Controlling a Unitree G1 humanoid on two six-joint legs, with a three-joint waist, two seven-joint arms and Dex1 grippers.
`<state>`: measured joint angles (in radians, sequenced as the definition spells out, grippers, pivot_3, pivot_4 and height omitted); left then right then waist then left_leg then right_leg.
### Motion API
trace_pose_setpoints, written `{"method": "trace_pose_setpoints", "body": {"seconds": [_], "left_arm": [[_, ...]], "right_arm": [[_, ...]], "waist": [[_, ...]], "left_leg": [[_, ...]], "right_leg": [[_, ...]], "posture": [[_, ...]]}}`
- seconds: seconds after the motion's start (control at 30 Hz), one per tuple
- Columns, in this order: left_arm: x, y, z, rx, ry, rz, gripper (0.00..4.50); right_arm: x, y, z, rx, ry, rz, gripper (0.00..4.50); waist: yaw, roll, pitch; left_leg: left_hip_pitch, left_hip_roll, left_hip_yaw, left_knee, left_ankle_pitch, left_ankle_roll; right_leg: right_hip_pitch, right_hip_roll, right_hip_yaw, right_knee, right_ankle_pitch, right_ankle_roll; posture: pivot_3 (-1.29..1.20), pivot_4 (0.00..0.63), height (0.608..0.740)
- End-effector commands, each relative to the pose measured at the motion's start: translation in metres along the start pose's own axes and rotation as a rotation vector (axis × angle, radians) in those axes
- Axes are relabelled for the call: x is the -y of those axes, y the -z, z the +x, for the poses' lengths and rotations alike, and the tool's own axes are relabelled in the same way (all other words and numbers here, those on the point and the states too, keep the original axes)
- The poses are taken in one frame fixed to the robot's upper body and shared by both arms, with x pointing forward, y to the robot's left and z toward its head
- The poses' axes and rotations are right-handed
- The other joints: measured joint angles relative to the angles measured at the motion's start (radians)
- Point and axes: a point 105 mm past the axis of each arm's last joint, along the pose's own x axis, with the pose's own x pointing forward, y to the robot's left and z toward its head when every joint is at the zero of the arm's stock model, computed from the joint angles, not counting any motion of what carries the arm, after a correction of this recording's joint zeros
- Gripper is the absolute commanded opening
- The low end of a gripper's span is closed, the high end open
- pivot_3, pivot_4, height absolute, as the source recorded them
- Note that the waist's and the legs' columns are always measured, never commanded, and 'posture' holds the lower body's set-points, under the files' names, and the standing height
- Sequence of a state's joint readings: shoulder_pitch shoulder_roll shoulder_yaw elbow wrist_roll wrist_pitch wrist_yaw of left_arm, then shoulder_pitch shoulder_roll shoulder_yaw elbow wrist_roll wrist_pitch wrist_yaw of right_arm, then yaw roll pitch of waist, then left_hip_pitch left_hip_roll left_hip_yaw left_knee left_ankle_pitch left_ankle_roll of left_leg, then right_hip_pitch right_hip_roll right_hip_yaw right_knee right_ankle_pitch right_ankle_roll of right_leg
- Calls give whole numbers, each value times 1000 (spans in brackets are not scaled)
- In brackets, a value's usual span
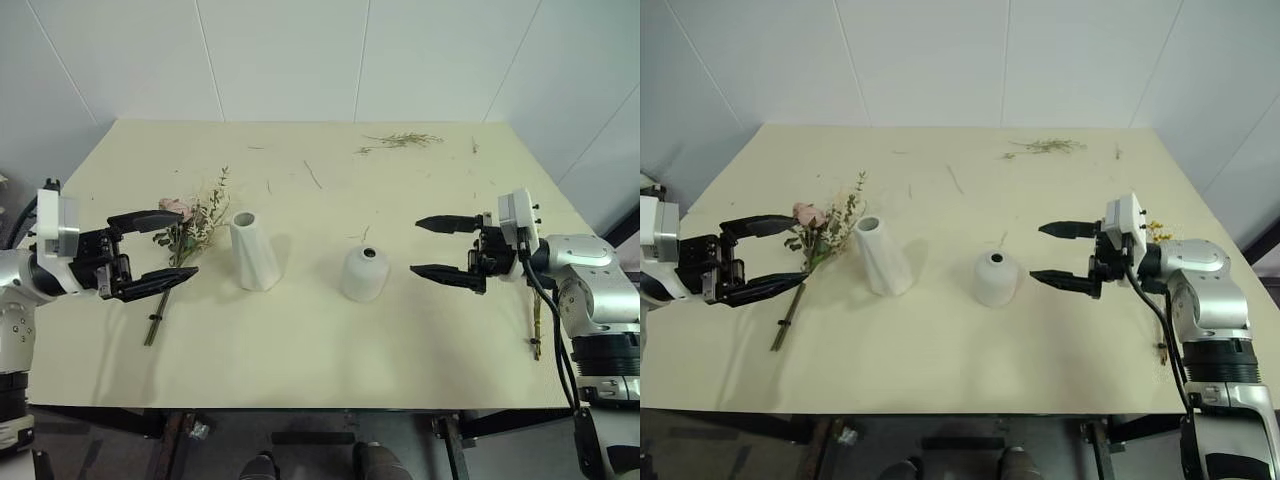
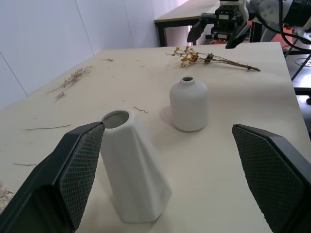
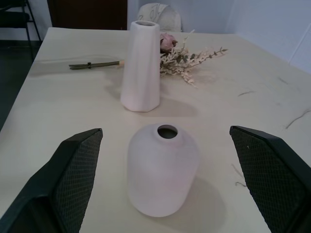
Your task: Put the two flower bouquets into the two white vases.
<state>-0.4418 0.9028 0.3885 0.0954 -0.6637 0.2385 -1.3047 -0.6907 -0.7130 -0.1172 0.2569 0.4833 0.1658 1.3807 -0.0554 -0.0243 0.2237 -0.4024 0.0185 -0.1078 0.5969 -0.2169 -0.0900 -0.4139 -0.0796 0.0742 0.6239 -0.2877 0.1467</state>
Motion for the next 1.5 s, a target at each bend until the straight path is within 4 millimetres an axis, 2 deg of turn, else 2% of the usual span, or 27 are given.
{"method": "trace_pose_setpoints", "body": {"seconds": [0.03,0.17,0.23,0.3,0.37,0.47,0.57,0.7,0.77,0.87,0.97,1.27,1.47,1.5], "left_arm": [[-5,-8,0,25,8,15,4500],[-4,-9,5,42,16,24,4500],[-2,-11,7,50,32,17,4500],[-2,-7,10,50,44,11,4500],[0,-4,15,54,65,7,4500],[2,-3,21,66,93,4,4500],[4,-3,30,73,140,14,4500],[5,-5,36,87,158,36,4500],[5,-6,36,93,151,45,4500],[7,-7,36,102,132,50,4500],[12,-5,32,93,109,44,4500],[26,-6,24,83,59,31,4500],[33,-8,22,78,40,23,4500],[34,-8,22,78,37,23,4500]], "right_arm": [[11,-17,-9,22,57,-88,4438],[17,-13,-17,4,111,-64,4438],[28,-11,-26,-68,180,-52,4438],[48,-7,-42,-221,327,33,4438],[58,-1,-59,-388,401,87,4438],[63,2,-79,-527,463,132,4438],[60,2,-103,-606,523,339,4438],[63,32,-154,-926,805,522,4438],[61,38,-163,-986,826,539,4438],[51,47,-167,-1056,806,631,4438],[41,59,-161,-1108,791,759,4438],[17,85,-155,-1191,768,946,4438],[14,102,-154,-1229,778,959,4438],[15,106,-150,-1215,790,972,4273]], "waist": [[0,0,0],[-2,0,0],[0,0,0],[0,1,0],[4,2,1],[3,2,1],[2,2,1],[-2,2,1],[-1,2,1],[-4,2,1],[-8,2,1],[0,2,1],[-1,2,1],[-1,1,0]], "left_leg": [[0,0,0,0,0,0],[0,0,0,0,0,0],[0,0,0,0,0,0],[0,0,0,0,0,0],[0,-1,0,1,0,0],[0,0,0,1,0,0],[0,0,1,1,0,0],[-1,0,3,1,-1,1],[0,0,5,0,-1,1],[-1,0,7,0,-1,2],[0,0,10,0,-2,3],[-1,0,12,2,-2,3],[-1,-1,12,4,-2,3],[-1,-1,12,4,-2,3]], "right_leg": [[0,0,0,0,0,0],[0,0,0,0,0,0],[0,0,0,0,0,0],[0,0,0,0,0,0],[0,0,1,0,0,0],[0,0,1,0,-1,-1],[0,0,1,-1,0,0],[-1,0,3,-1,0,0],[-2,0,4,-2,0,0],[-3,0,6,-2,0,0],[-4,0,10,-2,0,1],[-5,0,12,-1,1,2],[-5,0,12,-1,1,2],[-5,0,12,0,1,2]], "posture": [[0,150,740],[0,150,740],[0,150,740],[0,150,740],[0,150,740],[0,150,740],[0,150,740],[0,150,740],[0,150,740],[0,150,740],[0,150,740],[0,150,740],[0,150,740],[0,150,740]]}}
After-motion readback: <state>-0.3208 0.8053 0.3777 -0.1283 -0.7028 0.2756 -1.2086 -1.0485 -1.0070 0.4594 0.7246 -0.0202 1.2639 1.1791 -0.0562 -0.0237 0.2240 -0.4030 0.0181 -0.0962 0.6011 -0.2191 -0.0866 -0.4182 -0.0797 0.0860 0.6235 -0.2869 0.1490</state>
